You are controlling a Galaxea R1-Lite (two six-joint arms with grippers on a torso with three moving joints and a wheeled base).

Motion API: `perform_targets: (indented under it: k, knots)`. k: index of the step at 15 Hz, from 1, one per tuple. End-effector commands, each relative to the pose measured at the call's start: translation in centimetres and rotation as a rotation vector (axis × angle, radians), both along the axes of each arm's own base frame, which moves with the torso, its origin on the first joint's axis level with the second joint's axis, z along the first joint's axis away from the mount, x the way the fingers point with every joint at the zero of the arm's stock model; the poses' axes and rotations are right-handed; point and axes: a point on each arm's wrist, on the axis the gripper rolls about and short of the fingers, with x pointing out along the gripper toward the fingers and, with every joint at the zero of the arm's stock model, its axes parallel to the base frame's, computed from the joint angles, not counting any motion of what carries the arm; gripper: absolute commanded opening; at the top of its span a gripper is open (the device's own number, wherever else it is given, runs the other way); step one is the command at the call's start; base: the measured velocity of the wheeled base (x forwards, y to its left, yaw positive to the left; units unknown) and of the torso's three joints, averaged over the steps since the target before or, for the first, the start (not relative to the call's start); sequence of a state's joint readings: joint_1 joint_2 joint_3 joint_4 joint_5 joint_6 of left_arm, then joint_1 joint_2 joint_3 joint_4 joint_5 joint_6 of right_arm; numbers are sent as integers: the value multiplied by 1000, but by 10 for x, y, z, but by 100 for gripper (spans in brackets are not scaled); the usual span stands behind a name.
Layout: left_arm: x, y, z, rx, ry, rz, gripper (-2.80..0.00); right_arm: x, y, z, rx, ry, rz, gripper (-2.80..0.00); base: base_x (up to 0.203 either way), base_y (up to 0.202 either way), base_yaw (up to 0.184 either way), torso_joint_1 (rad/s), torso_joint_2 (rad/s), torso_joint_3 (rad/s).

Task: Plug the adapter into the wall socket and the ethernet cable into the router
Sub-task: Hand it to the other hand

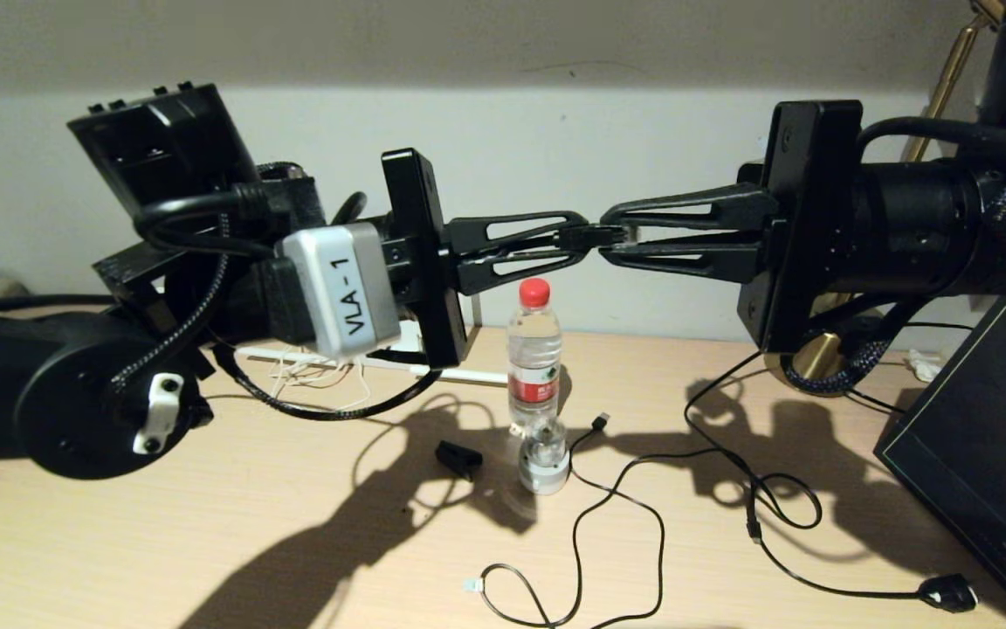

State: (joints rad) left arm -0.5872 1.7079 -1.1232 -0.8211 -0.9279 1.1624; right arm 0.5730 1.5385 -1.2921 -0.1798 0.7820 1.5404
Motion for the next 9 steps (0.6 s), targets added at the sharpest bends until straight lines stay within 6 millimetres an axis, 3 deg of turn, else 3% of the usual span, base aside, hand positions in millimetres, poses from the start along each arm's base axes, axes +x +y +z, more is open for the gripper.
perform_targets:
  k: [1, 5, 6, 9]
  knots:
    - [0, 0, 0, -1, -11, -6, -280, 0, 0, 0, 2, 8, 5, -280, 0, 0, 0, 0, 0, 0]
    - [0, 0, -1, 2, -7, -6, -280, 0, 0, 0, 0, -4, 8, -280, 0, 0, 0, 0, 0, 0]
    - [0, 0, -2, 3, -5, -6, -280, 0, 0, -1, -3, -11, 8, 0, 0, 0, 0, 0, 0, 0]
    - [2, 2, -2, 9, 9, 3, -280, -1, 0, 0, -4, -17, -2, 0, 0, 0, 0, 0, 0, 0]
